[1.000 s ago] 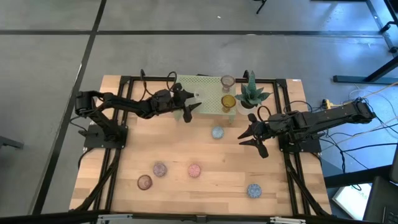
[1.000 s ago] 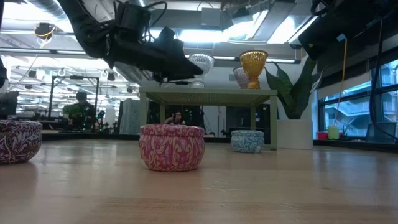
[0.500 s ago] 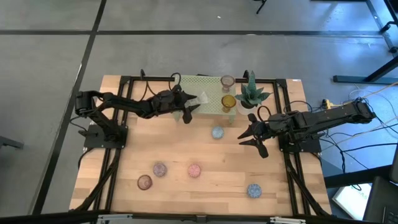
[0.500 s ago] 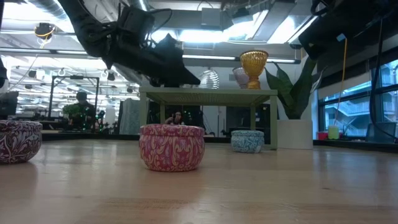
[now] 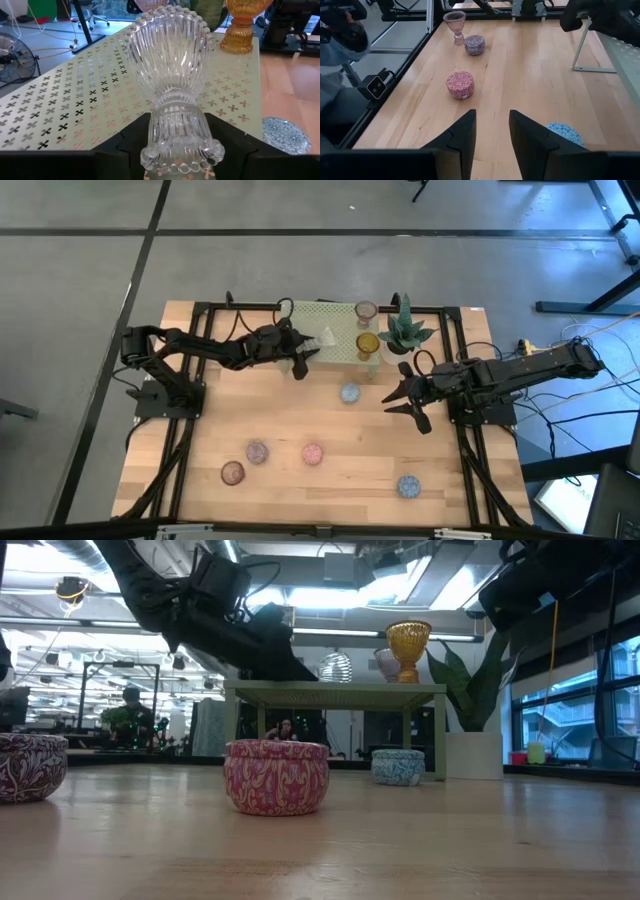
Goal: Pick & Place candle stick holders
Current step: Put the transparent glass candle holder on the shelf
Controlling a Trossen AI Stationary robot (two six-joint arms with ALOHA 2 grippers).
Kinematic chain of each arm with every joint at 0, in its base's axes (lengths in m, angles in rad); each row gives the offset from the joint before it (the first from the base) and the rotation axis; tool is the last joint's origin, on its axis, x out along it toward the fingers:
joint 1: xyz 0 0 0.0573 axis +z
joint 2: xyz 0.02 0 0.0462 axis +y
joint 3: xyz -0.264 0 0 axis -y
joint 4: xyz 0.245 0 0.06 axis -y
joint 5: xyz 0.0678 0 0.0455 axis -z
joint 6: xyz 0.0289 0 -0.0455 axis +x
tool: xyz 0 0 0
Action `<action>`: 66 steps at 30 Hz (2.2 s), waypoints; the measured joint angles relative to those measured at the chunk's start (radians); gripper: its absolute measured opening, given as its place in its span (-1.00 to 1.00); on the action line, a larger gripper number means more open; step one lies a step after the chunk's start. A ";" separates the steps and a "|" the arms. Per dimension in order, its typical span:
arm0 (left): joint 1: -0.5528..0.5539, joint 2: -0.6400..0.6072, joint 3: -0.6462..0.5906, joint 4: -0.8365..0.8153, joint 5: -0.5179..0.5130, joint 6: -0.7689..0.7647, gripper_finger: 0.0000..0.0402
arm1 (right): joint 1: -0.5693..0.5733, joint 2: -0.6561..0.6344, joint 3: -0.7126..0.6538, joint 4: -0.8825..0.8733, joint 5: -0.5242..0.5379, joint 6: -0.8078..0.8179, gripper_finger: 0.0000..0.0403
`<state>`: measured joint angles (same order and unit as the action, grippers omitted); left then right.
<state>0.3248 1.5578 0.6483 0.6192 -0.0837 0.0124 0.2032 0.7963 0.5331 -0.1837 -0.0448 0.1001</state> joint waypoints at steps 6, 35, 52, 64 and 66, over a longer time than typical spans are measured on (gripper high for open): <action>0.000 0.000 0.000 0.006 -0.001 0.001 -0.15 | 0.000 0.000 0.000 0.000 0.000 0.000 -0.40; -0.051 -0.006 0.000 0.059 -0.008 0.008 -0.18 | 0.000 0.000 0.000 0.000 0.054 0.029 -0.40; -0.086 -0.006 0.000 0.085 -0.010 0.000 -0.19 | 0.000 0.000 0.000 0.000 0.131 0.031 -0.40; -0.094 -0.026 0.000 0.083 -0.011 0.009 -0.19 | 0.000 0.061 0.002 0.136 0.213 0.101 -0.35; -0.094 -0.026 0.000 0.074 -0.011 0.008 -0.18 | 0.000 0.104 0.002 0.171 0.213 0.102 -0.30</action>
<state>0.2306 1.5322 0.6479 0.6930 -0.0948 0.0206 0.2035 0.9005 0.5346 -0.0130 0.1680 0.2018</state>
